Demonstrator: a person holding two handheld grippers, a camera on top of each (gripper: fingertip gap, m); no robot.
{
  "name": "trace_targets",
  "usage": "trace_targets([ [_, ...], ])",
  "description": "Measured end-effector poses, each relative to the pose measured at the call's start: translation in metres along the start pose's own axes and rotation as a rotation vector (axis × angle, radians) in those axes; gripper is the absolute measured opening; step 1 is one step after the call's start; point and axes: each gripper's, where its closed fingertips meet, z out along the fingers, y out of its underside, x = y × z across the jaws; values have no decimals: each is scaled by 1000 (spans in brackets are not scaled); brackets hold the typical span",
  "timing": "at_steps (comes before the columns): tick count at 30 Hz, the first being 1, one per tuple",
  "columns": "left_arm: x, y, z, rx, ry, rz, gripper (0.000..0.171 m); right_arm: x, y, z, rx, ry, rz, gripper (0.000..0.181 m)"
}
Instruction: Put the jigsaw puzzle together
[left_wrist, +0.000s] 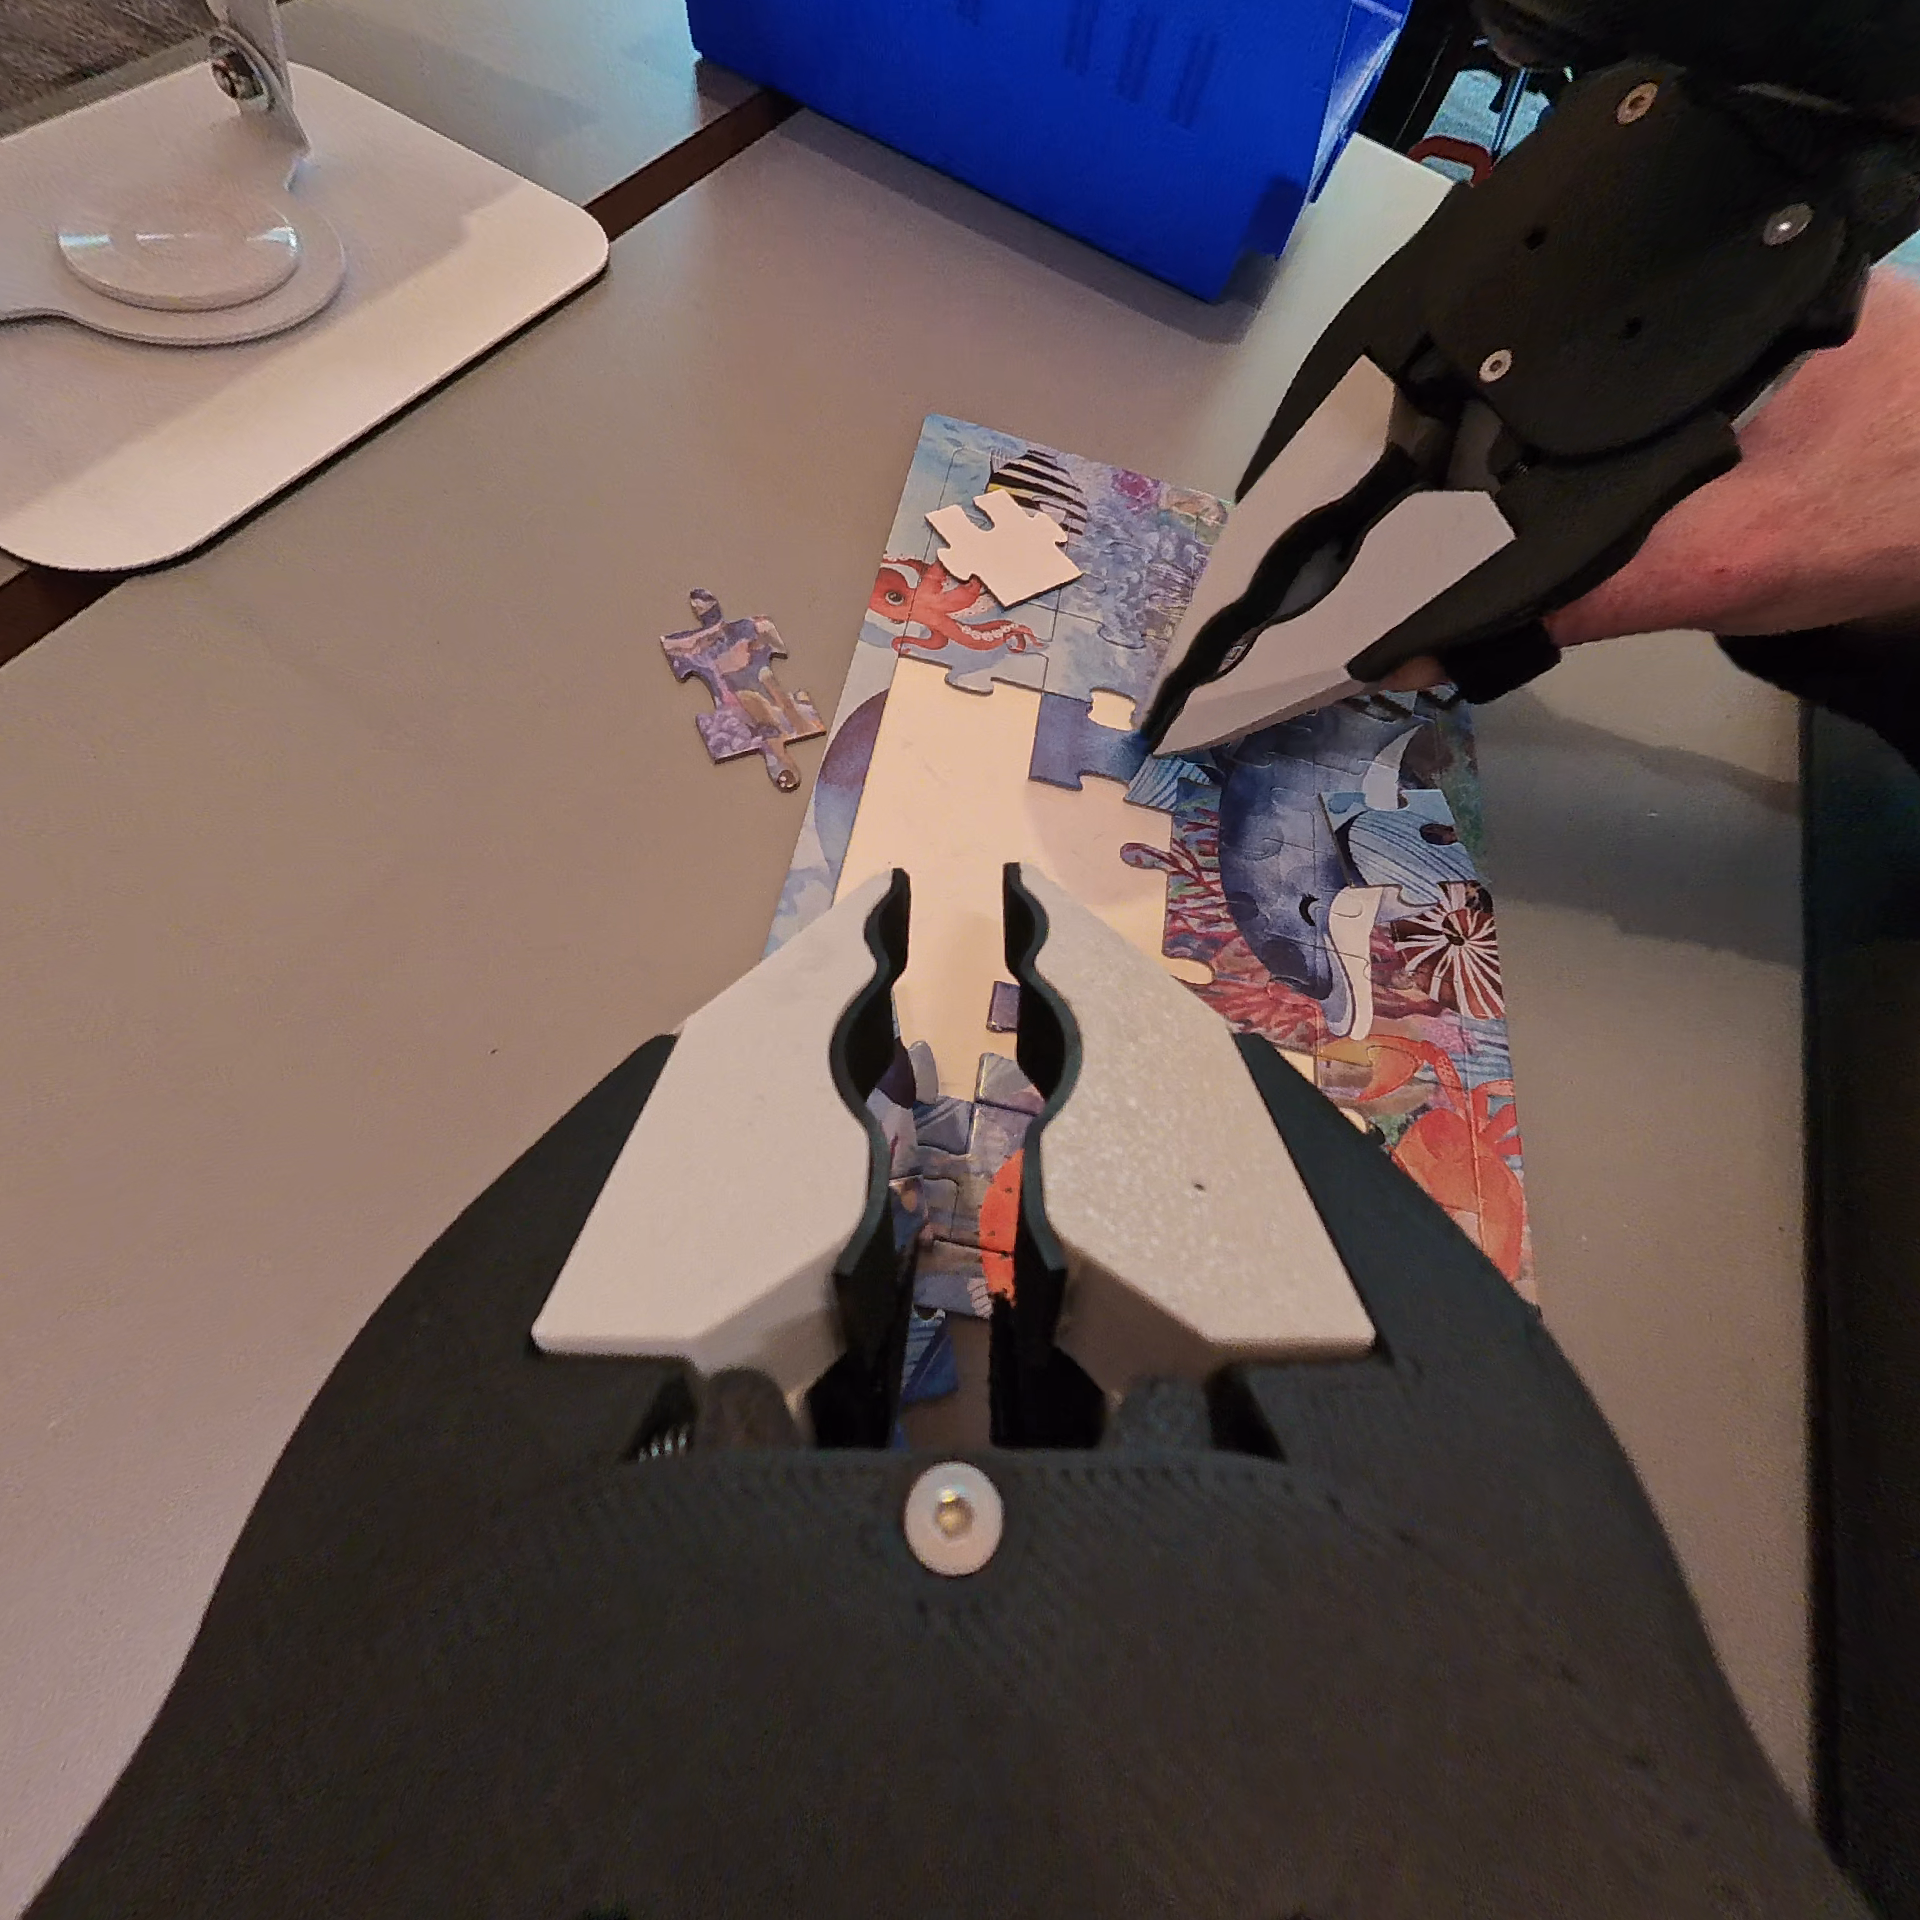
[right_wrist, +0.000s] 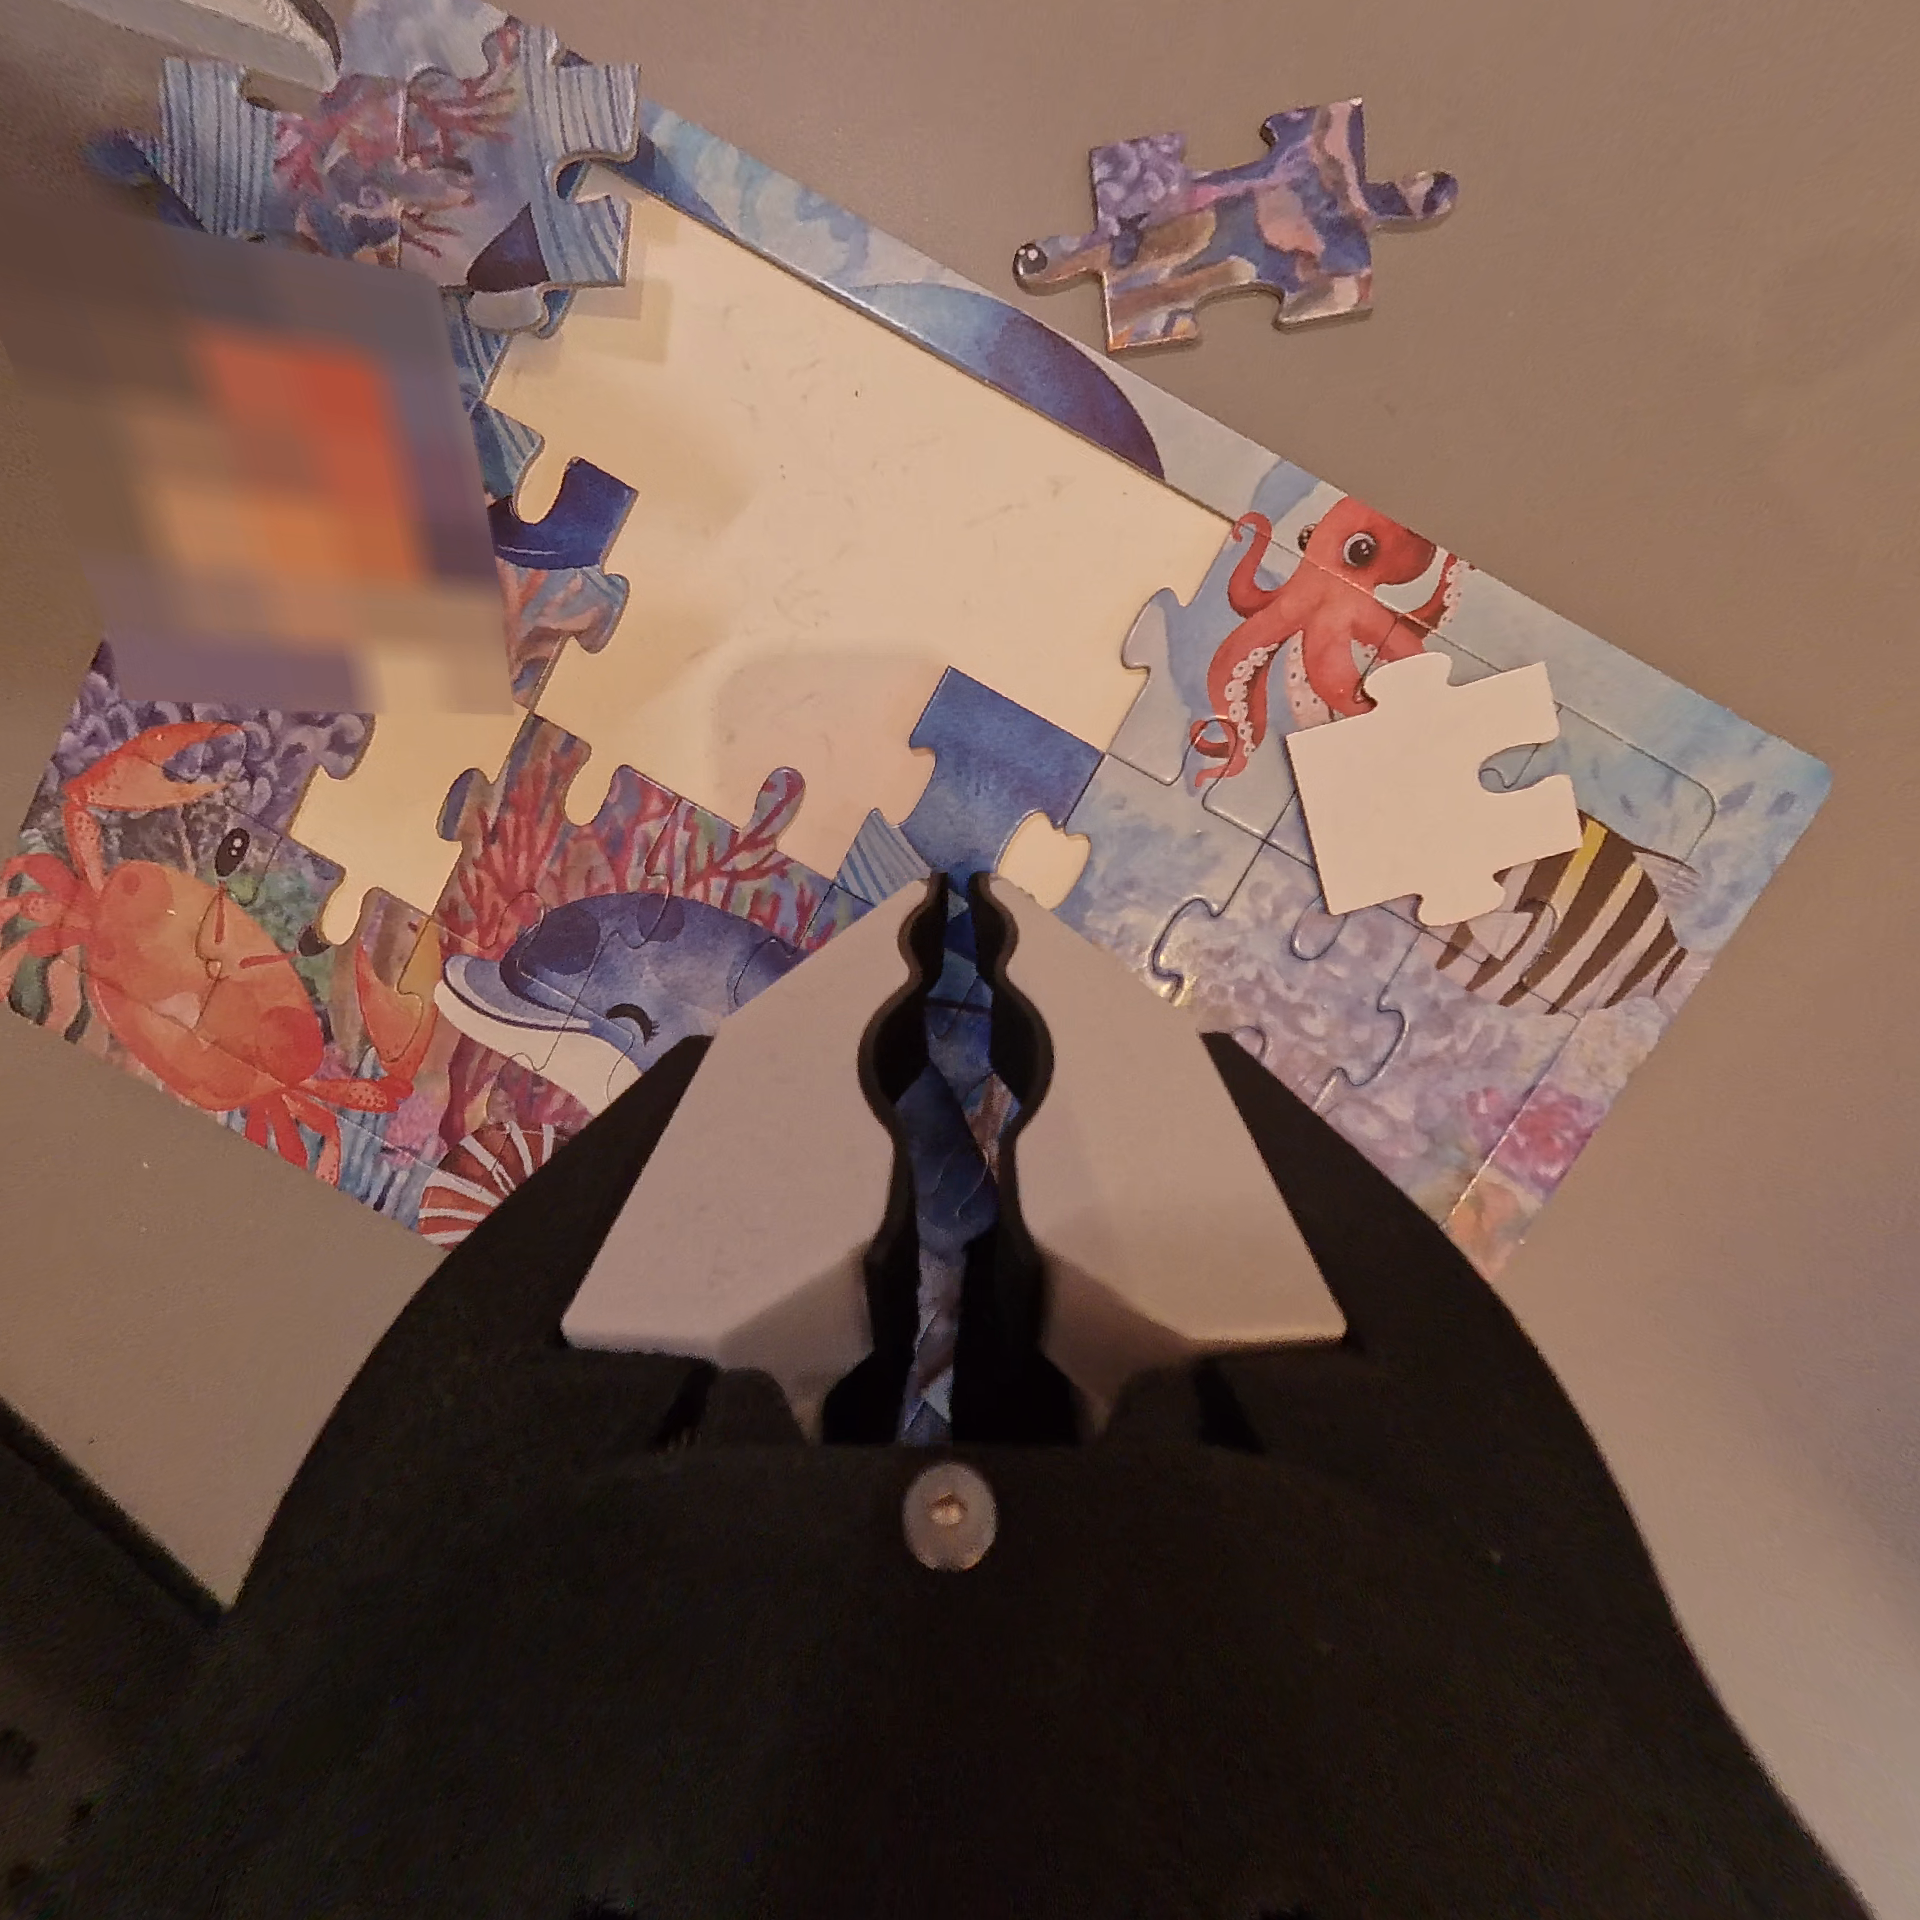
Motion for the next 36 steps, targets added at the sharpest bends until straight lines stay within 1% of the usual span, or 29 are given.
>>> trace_targets([
  [3, 0, 0, 0, 0, 0, -1, 16, 0, -2, -4, -18, 27, -31, 1],
  [7, 0, 0, 0, -2, 3, 1, 16, -10, -10, -10, -1, -3, -64, 0],
  [10, 0, 0, 0, -2, 3, 0, 16, -16, 2, -3, -63, -35, -90, 0],
  [13, 1, 0, 0, -3, 4, 2, 16, -14, 5, -2, -70, -51, -66, 0],
  [18, 1, 1, 0, -4, 4, 2, 16, -18, 0, -9, -49, -38, -95, 0],
  [20, 1, 0, 0, -3, 3, 1, 16, -15, 10, -3, -98, -27, -94, 0],
  [22, 1, 0, 0, -4, 4, 2, 16, -15, 11, -4, -90, -43, -77, 0],
  [24, 1, 1, 0, -5, 4, 1, 16, -16, 15, -7, -110, -26, -96, 0],
  [26, 0, 1, 0, -7, 4, 0, 16, -17, 14, -10, -100, -6, -109, 0],
  [30, 2, 2, 2, -15, 6, 5, 16, -10, 18, -7, -131, 15, -93, 0],
  [34, 2, 3, 2, -22, 0, 9, 16, -6, 7, -15, -80, 41, -116, 0],
  [36, 1, 4, 3, -26, -3, 10, 16, 1, -5, -22, 2, 41, -83, 0],
])
